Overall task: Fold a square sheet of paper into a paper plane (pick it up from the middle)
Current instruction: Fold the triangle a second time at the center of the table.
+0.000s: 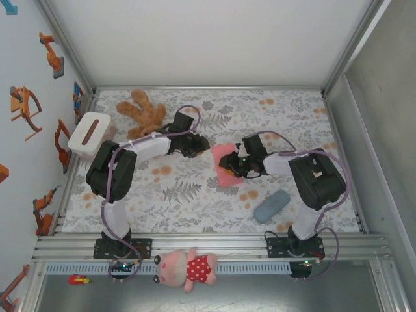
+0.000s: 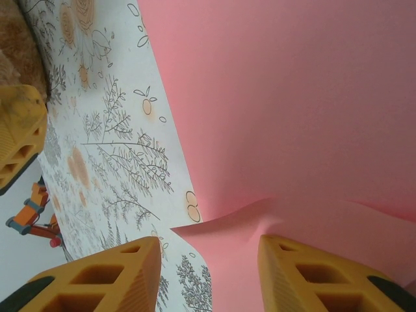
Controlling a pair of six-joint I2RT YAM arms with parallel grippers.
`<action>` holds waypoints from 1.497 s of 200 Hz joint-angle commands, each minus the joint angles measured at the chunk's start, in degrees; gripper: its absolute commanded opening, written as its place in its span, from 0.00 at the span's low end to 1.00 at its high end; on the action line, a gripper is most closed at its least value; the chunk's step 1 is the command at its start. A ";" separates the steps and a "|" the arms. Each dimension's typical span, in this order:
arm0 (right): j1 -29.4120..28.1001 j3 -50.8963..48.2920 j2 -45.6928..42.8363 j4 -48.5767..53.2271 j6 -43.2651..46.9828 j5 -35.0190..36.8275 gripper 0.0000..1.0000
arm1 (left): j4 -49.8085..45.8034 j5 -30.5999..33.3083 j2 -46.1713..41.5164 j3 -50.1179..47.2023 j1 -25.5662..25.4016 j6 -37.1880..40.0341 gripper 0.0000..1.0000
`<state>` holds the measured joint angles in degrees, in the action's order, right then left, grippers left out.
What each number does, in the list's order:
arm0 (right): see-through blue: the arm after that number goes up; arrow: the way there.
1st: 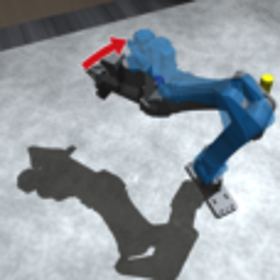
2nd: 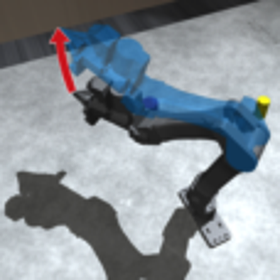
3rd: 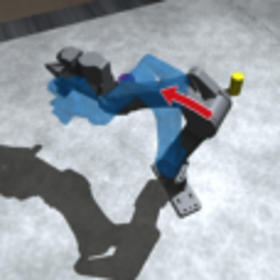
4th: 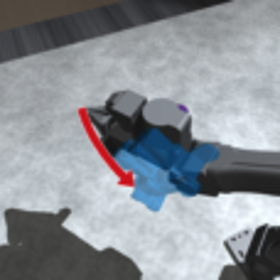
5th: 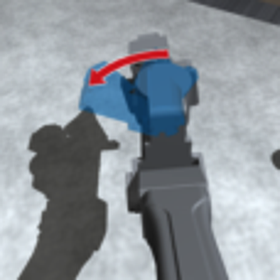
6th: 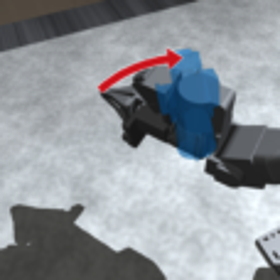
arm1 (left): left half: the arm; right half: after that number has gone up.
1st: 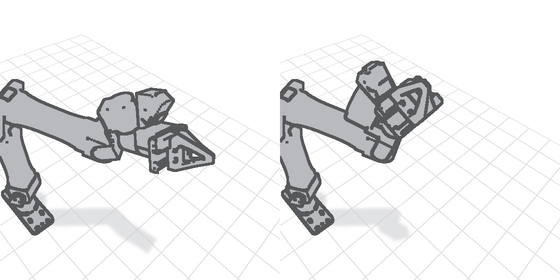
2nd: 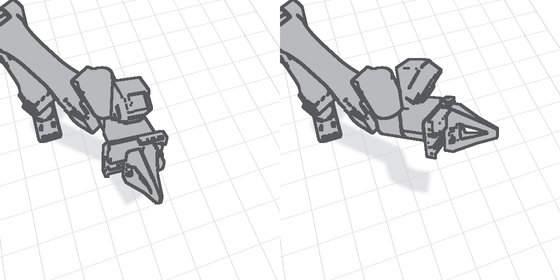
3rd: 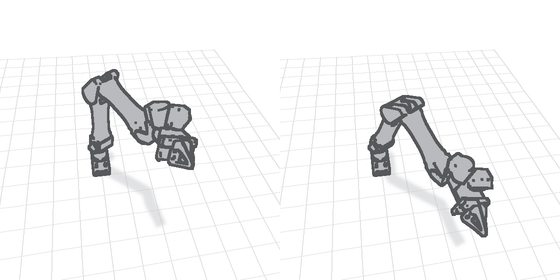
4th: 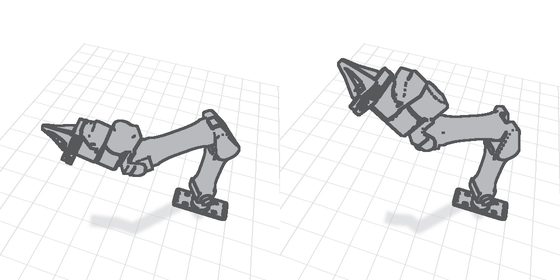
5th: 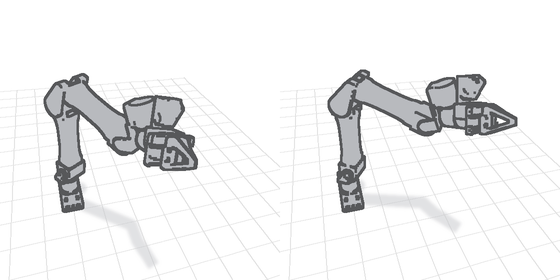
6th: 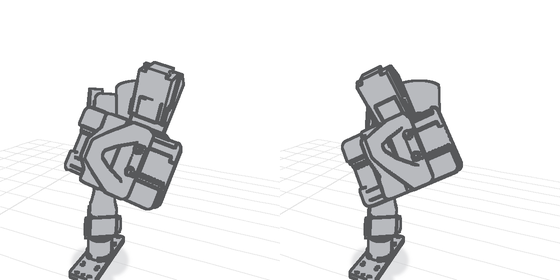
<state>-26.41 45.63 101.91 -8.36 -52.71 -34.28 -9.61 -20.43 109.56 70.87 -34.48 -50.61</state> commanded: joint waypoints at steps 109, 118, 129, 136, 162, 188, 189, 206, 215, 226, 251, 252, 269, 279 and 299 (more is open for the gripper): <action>-0.10 -0.80 2.99 7.66 2.31 5.99 0.00 | 4.17 -3.69 2.77 -0.50 -8.35 -2.35 0.02; -0.12 -0.88 2.82 7.49 1.94 5.98 0.00 | 3.52 -3.77 3.49 -0.15 -8.67 -2.47 0.00; -0.09 -0.89 2.64 7.36 1.57 5.98 0.00 | 2.81 -3.47 4.15 0.05 -8.94 -2.61 0.00; -0.12 -0.82 2.61 7.30 1.43 6.03 0.00 | 2.70 -3.55 4.59 0.10 -9.05 -2.69 0.00; -0.05 -0.81 2.76 7.13 1.13 5.77 0.00 | 2.06 -3.92 5.83 1.05 -9.55 -2.70 0.00; -0.09 -1.02 2.86 6.79 0.81 5.63 0.00 | -0.31 -2.46 6.92 2.00 -9.72 -2.39 0.00; -0.11 -1.04 2.86 6.78 0.79 5.63 0.00 | -0.36 -2.40 6.95 2.04 -9.73 -2.34 0.00; -0.04 -1.07 2.65 6.60 0.77 5.43 0.00 | -1.42 -1.55 7.49 2.19 -9.73 -2.12 0.00; -0.06 -1.07 2.60 6.43 0.70 5.24 0.00 | -2.11 -0.91 7.64 2.41 -9.71 -1.98 0.00; -0.07 -1.07 2.26 6.07 0.56 4.87 0.00 | -3.35 0.02 7.75 2.59 -9.74 -1.75 0.00; -0.12 -0.97 0.54 3.66 -0.19 3.21 0.00 | -6.00 1.70 8.02 2.62 -9.69 -1.03 0.00; -0.13 -0.93 0.43 3.55 -0.24 3.15 0.00 | -6.06 1.75 8.03 2.57 -9.67 -1.00 0.00; -0.05 -0.12 -1.18 2.24 -0.21 1.81 0.00 | -7.16 2.48 8.21 2.26 -9.64 -0.39 0.00; -0.01 0.44 -2.21 2.33 0.52 1.50 0.00 | -7.70 2.85 8.25 2.08 -9.46 -0.02 0.00; 0.31 1.74 -3.60 5.56 3.59 2.83 0.00 | -7.79 2.95 8.13 1.47 -8.99 0.70 0.00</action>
<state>-26.39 45.50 101.36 -6.02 -51.86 -31.99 -12.64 -19.66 116.33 72.64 -43.94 -51.88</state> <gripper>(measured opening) 0.048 0.042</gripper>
